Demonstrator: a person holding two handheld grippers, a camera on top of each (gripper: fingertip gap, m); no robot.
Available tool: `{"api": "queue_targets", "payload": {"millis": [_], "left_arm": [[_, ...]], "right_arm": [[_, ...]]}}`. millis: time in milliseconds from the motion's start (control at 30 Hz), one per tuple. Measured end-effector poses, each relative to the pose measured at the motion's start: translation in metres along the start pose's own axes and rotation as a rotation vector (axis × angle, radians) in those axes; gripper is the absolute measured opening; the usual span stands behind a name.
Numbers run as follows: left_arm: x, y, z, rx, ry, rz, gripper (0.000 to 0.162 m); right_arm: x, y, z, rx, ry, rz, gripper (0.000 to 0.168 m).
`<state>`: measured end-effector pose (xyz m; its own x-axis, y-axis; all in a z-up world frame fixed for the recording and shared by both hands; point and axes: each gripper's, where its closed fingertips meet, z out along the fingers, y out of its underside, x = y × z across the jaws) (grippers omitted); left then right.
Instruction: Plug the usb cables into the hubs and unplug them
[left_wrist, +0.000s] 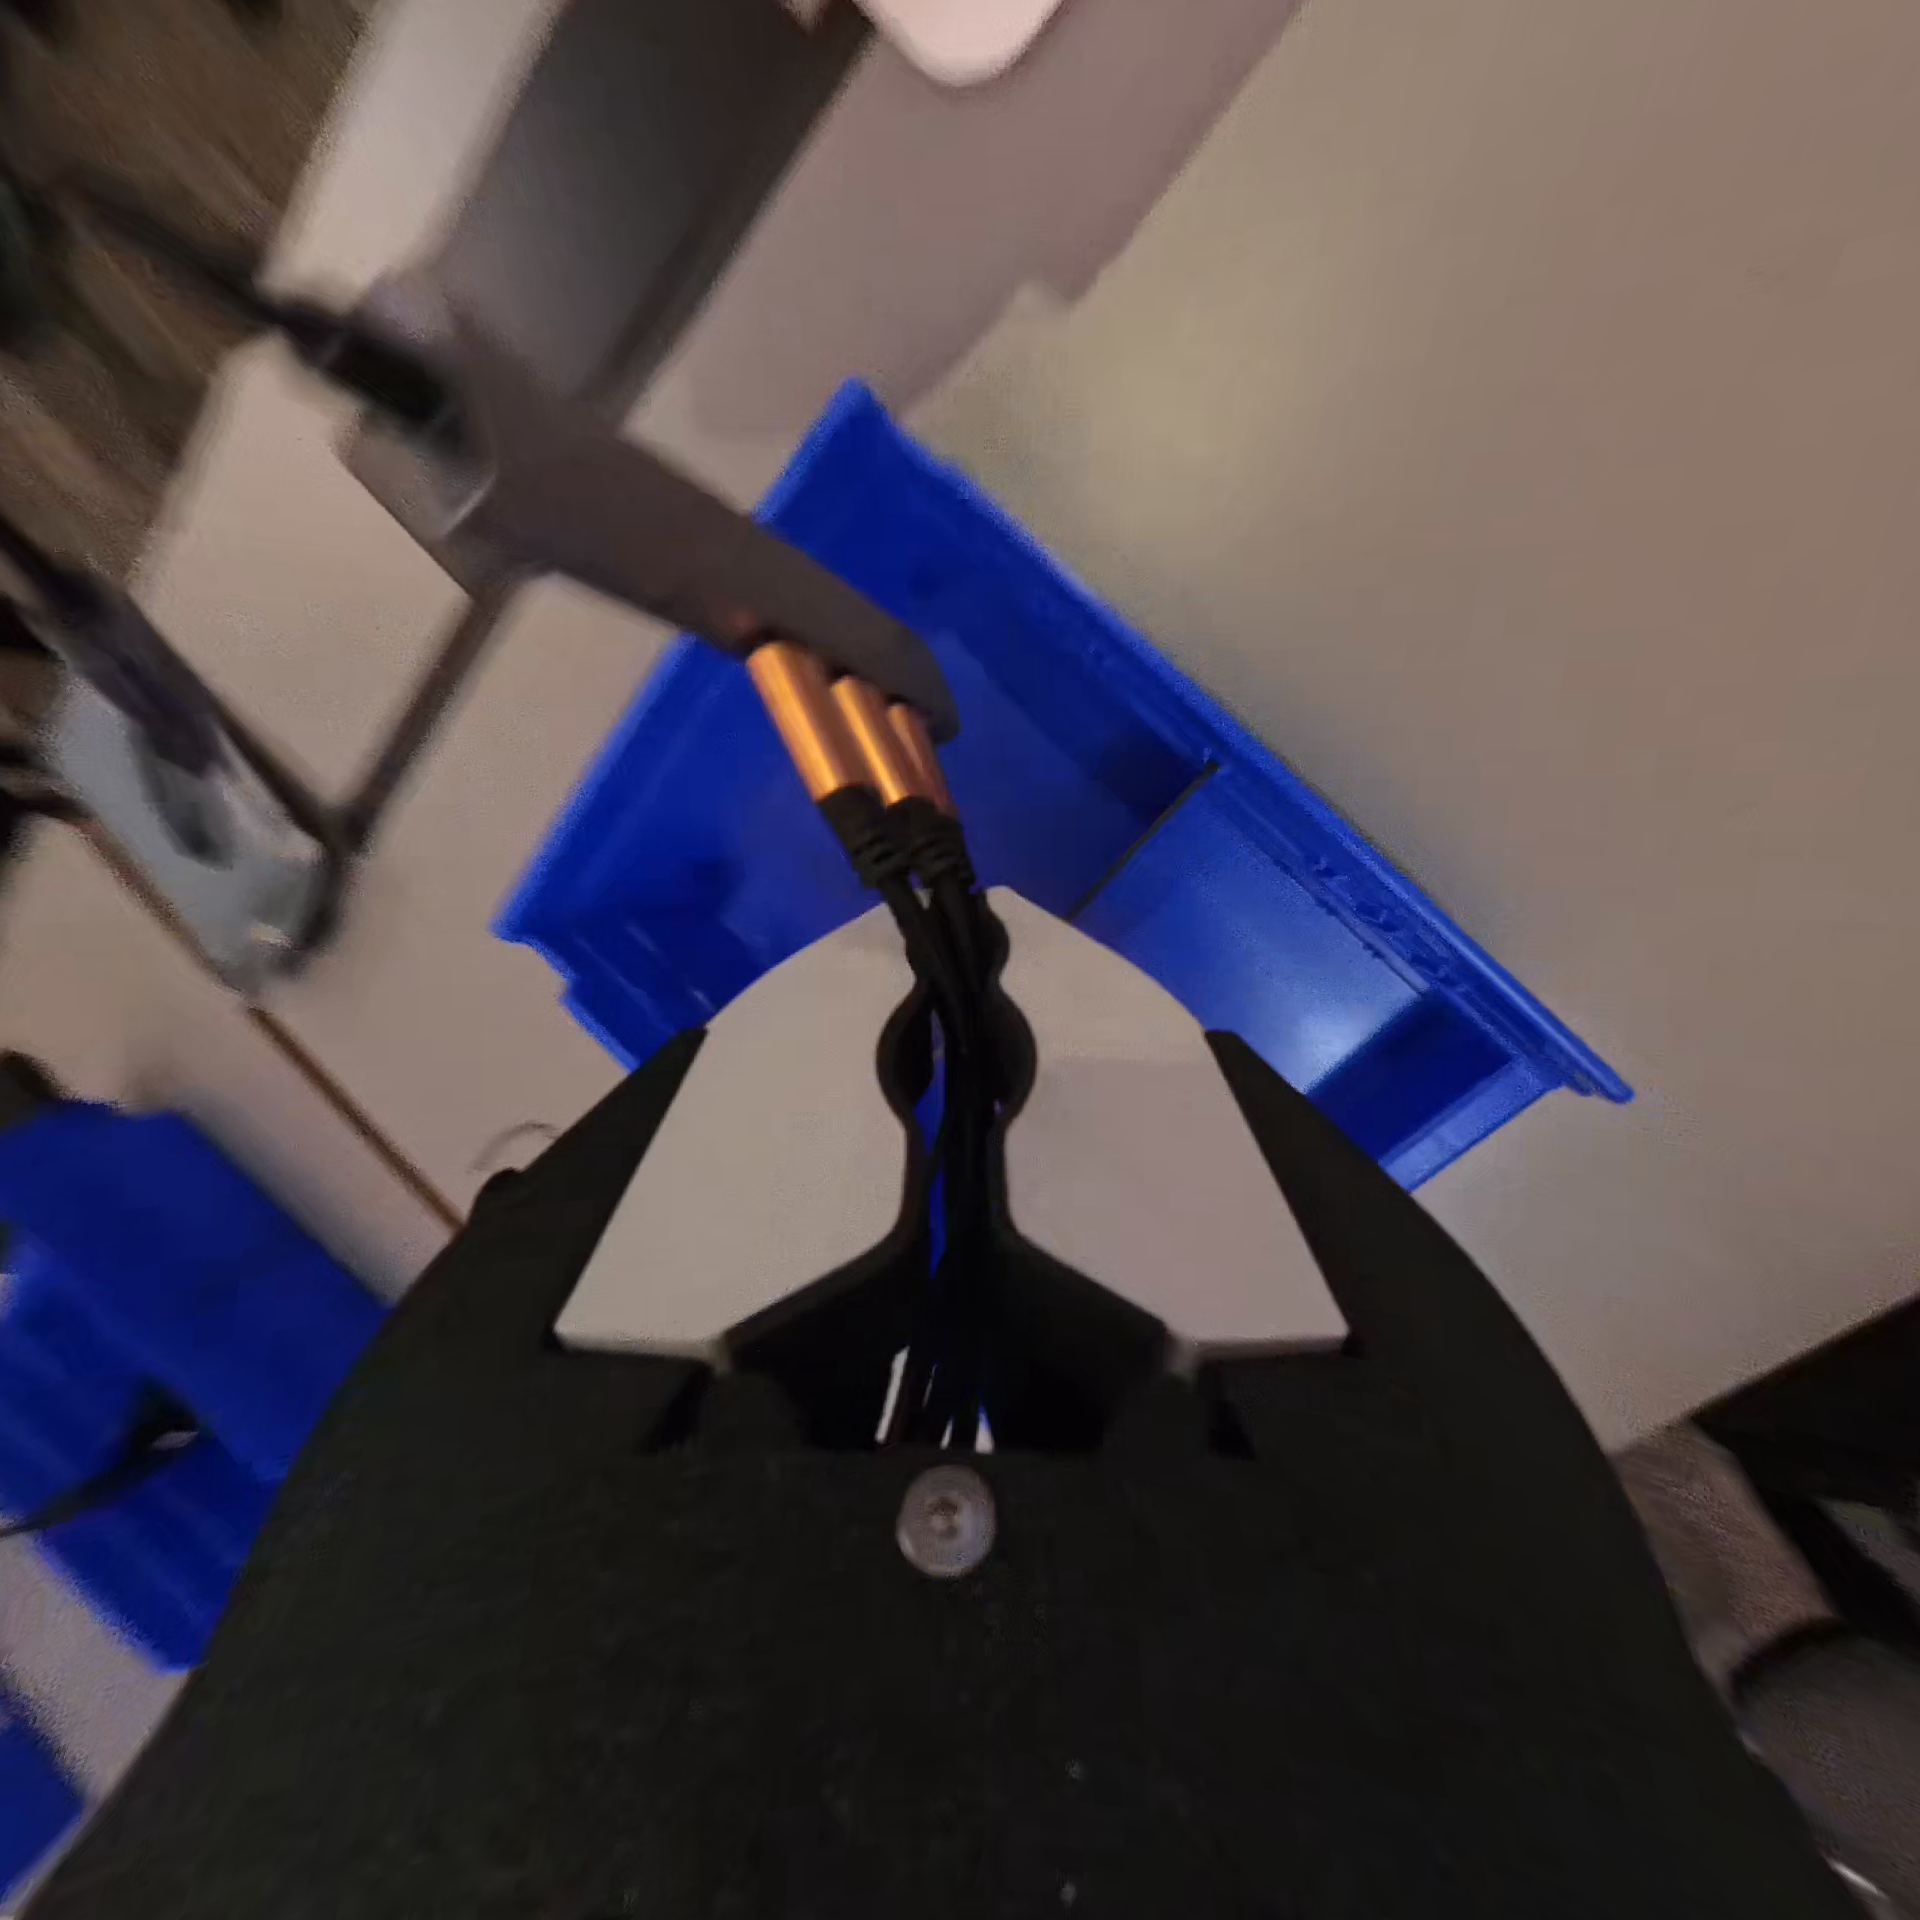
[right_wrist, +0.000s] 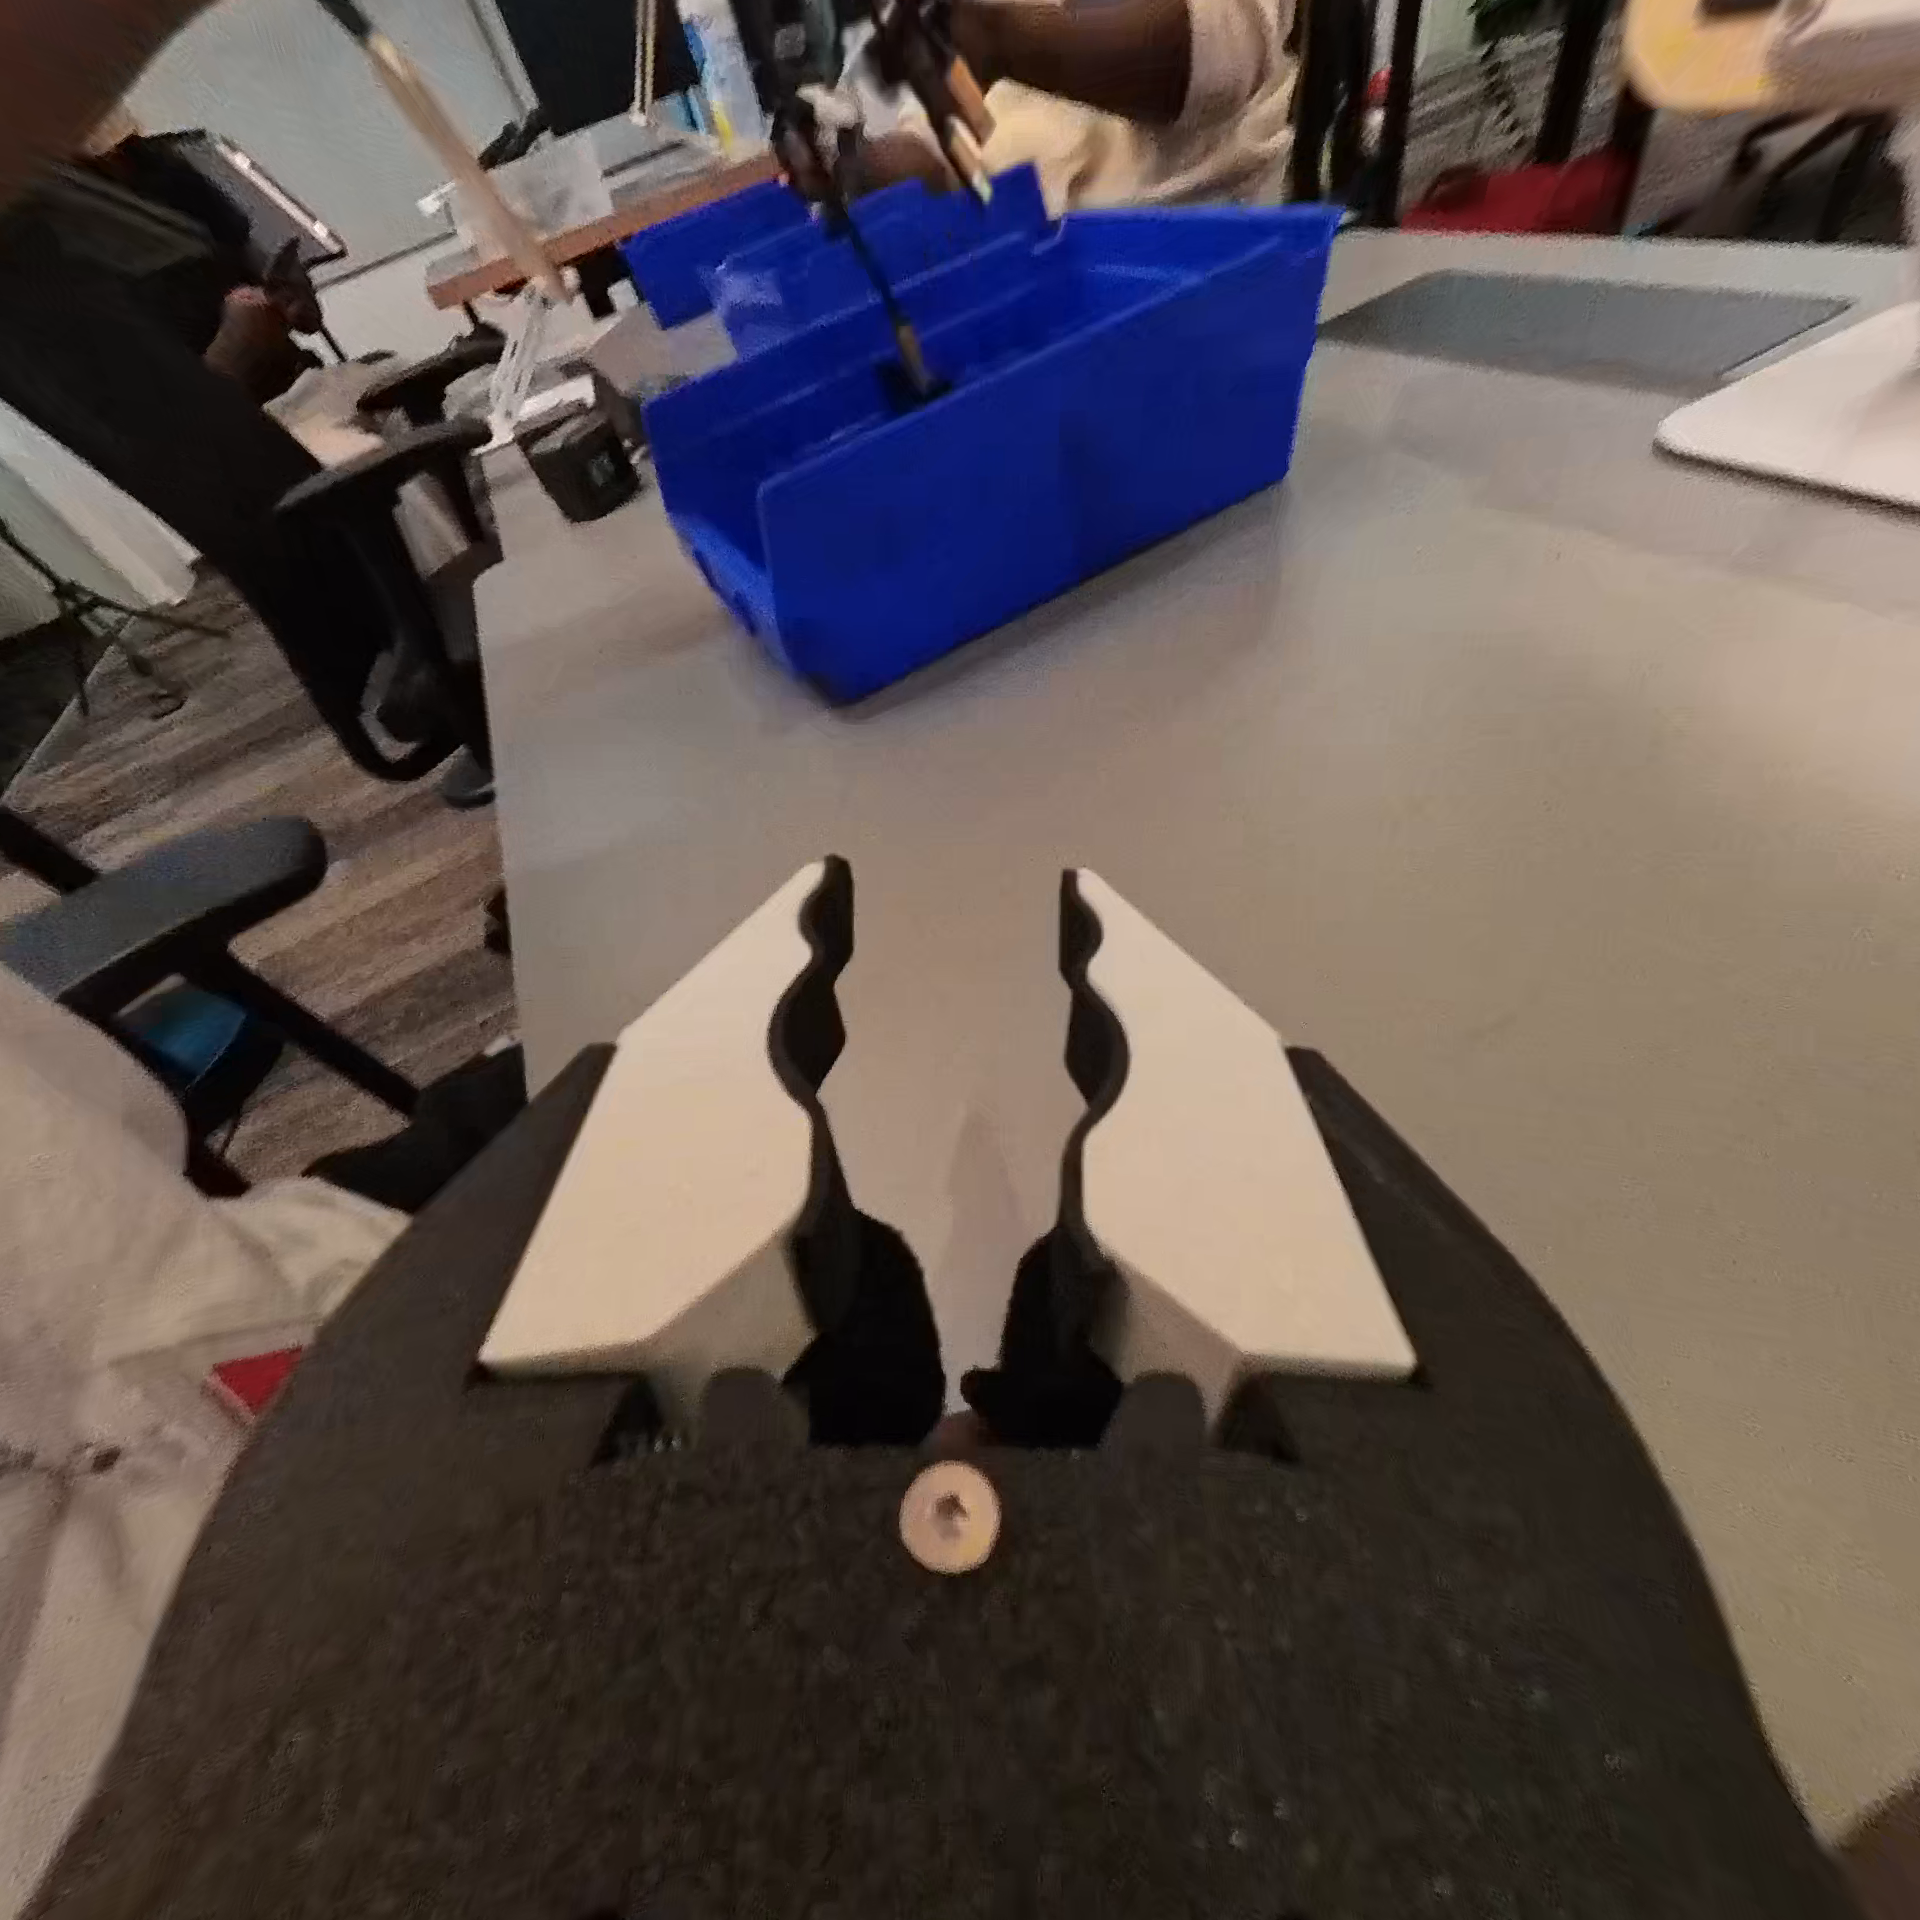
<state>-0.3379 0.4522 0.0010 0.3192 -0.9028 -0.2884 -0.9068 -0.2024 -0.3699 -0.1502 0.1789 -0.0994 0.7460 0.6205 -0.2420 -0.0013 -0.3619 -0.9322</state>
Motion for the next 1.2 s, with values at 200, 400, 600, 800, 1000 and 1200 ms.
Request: {"api": "queue_targets", "payload": {"millis": [200, 400, 600, 800, 1000, 1200], "left_arm": [[0.076, -0.054, -0.061, 0.229, -0.046, 0.269, 0.004], [0.166, -0.070, -0.039, 0.222, -0.243, 0.752, 0.004], [0.197, -0.067, 0.004, 0.123, -0.538, 0.964, 0.004], [0.238, -0.059, 0.033, 0.104, -0.566, 1.038, 0.004], [0.267, -0.074, 0.019, 0.201, -0.666, 1.041, 0.004], [0.316, -0.068, 0.002, 0.540, -0.440, 0.804, 0.019]], "right_arm": [[0.002, -0.074, 0.000, 0.137, 0.106, -0.167, 0.039], [-0.004, -0.124, -0.001, 0.126, 0.219, -0.462, 0.044], [-0.049, -0.063, -0.027, -0.223, 0.088, -0.688, 0.035], [-0.008, -0.044, -0.012, -0.205, 0.286, -0.748, 0.040], [0.028, -0.021, 0.009, -0.209, 0.429, -0.908, 0.008], [0.047, -0.017, -0.002, -0.126, 0.508, -0.992, 0.008]]}}
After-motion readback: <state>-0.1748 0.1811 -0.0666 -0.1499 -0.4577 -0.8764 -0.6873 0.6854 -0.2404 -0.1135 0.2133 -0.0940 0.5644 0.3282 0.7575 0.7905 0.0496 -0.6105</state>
